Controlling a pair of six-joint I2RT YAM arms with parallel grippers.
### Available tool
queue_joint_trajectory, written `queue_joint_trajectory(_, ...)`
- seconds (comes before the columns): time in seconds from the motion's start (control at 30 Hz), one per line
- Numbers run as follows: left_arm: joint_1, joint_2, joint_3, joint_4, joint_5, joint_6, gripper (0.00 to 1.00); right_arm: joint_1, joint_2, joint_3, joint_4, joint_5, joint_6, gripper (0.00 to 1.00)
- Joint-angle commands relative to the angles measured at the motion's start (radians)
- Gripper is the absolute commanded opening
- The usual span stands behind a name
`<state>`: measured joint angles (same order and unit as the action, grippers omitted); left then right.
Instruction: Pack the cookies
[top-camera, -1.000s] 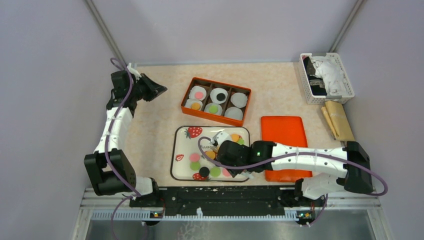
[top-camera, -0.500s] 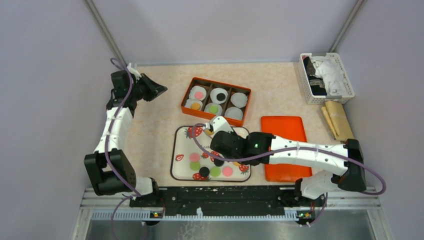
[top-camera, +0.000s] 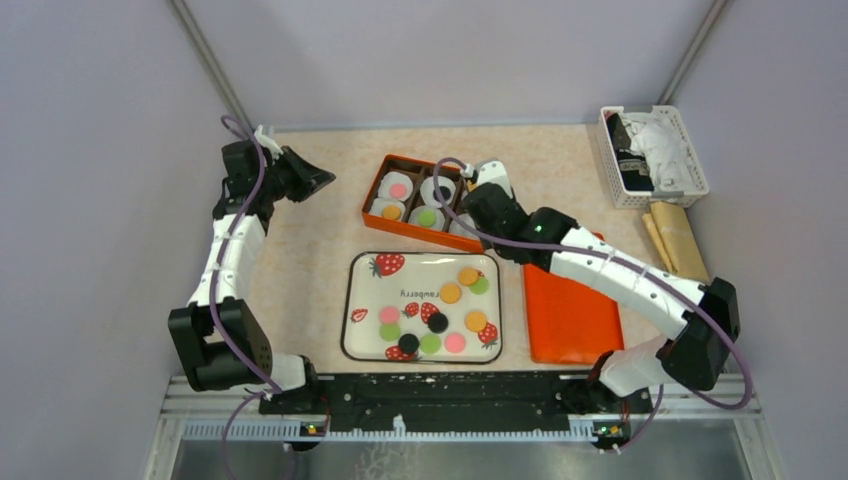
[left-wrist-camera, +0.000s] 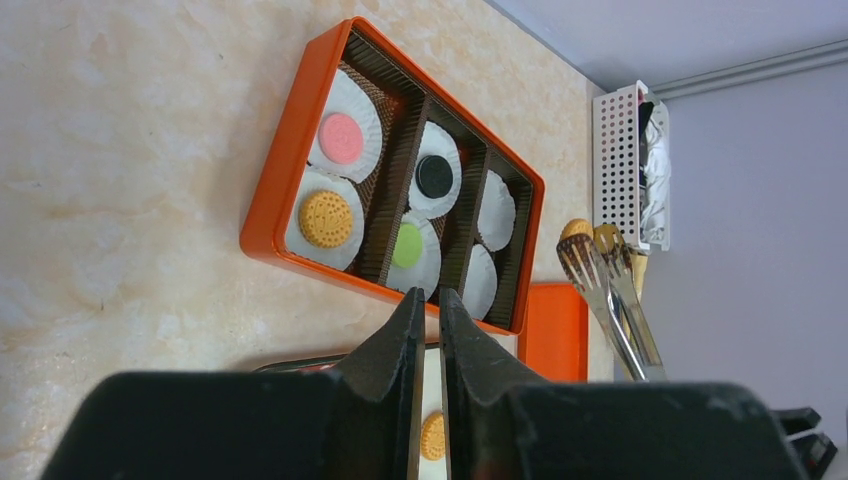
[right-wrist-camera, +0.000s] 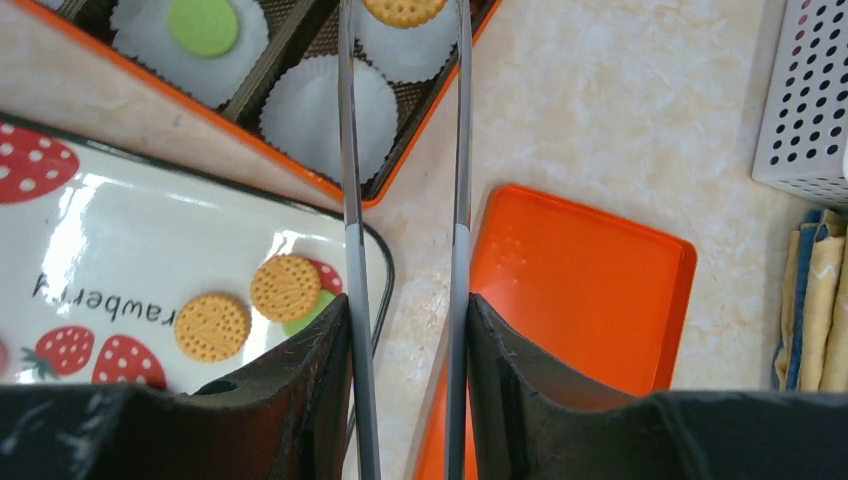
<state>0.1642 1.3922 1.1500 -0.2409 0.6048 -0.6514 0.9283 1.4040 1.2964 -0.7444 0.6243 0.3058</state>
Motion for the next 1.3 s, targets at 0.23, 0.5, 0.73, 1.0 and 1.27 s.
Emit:
queue_joint_trajectory(0.23, 0.007, -0.001, 0.010, 0.039, 0.017, 0.006, 0.16, -0.149, 0.158, 0.040, 0.202, -0.102, -0.092, 0.19)
queue_joint_trajectory(0.5, 0.007, 0.007, 0.010, 0.036, 0.010, 0.016, 0.16, -0.183, 0.184, -0.009, 0.260, -0.109, -0.104, 0.20)
queue_joint_trajectory(0.73, 0.007, 0.007, 0.008, 0.039, 0.021, 0.007, 0.16, -0.184, 0.186, -0.001, 0.275, -0.093, -0.129, 0.42)
queue_joint_trajectory(1.0, 0.007, -0.002, 0.008, 0.039, 0.023, 0.013, 0.17, -0.184, 0.193, 0.005, 0.275, -0.088, -0.122, 0.43)
queue_joint_trajectory(1.27, 0.006, -0.006, 0.010, 0.040, 0.016, 0.015, 0.17, -0.159, 0.077, -0.023, 0.235, -0.211, -0.096, 0.42)
